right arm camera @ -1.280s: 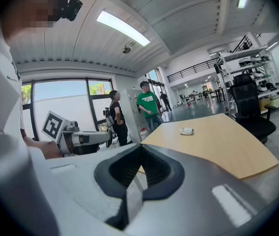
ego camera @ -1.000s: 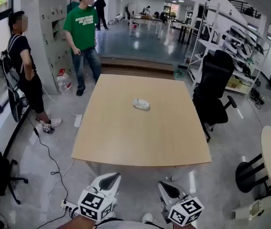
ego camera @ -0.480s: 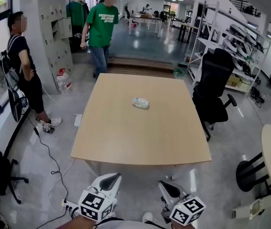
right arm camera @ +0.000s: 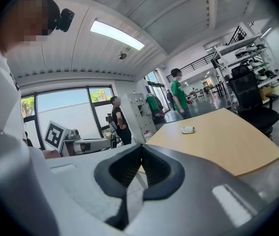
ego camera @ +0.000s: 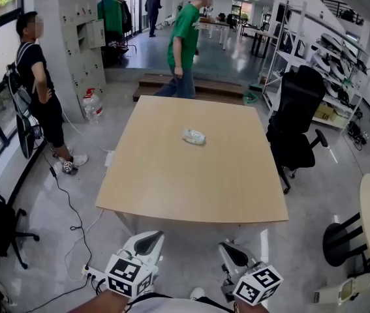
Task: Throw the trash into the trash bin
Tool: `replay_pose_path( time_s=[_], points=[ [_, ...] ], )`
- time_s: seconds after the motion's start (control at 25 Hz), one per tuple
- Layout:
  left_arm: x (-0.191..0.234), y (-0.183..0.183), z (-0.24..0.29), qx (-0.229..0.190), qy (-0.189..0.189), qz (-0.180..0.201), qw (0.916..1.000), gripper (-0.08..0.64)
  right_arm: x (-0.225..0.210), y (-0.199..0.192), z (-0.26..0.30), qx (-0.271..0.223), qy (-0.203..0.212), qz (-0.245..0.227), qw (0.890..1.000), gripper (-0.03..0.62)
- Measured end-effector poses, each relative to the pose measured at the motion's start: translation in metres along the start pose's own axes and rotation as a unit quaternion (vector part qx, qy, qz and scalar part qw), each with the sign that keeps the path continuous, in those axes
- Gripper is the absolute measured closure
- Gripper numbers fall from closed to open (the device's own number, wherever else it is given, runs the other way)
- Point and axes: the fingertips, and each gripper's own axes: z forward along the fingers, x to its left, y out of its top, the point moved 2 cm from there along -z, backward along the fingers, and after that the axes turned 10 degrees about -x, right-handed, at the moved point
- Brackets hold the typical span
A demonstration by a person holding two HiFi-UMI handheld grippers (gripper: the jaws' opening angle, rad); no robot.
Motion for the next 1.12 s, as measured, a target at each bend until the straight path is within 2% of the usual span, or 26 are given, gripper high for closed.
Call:
replay_pose_path(
  time_s=[0.48,0.76,1.12],
  points=[
    [-0.045,-0.009,0.014,-0.010,0.048,-0.009,0.9988,0.552,-0.037,0.009,-0.032,0.012,0.047,-0.003,0.999,0.591],
    [-0.059,-0.017,0.008,-0.002,0.084,-0.014,0.9963,0.552,-0.048,0.007,-0.044,0.019,0.075,0.006,0.997,0.591],
    [-0.073,-0.016,0.019,0.012,0.083,0.003,0.9965,0.552,-0.061,0.004,-0.047,0.016,0.082,0.025,0.996,0.591]
  ],
)
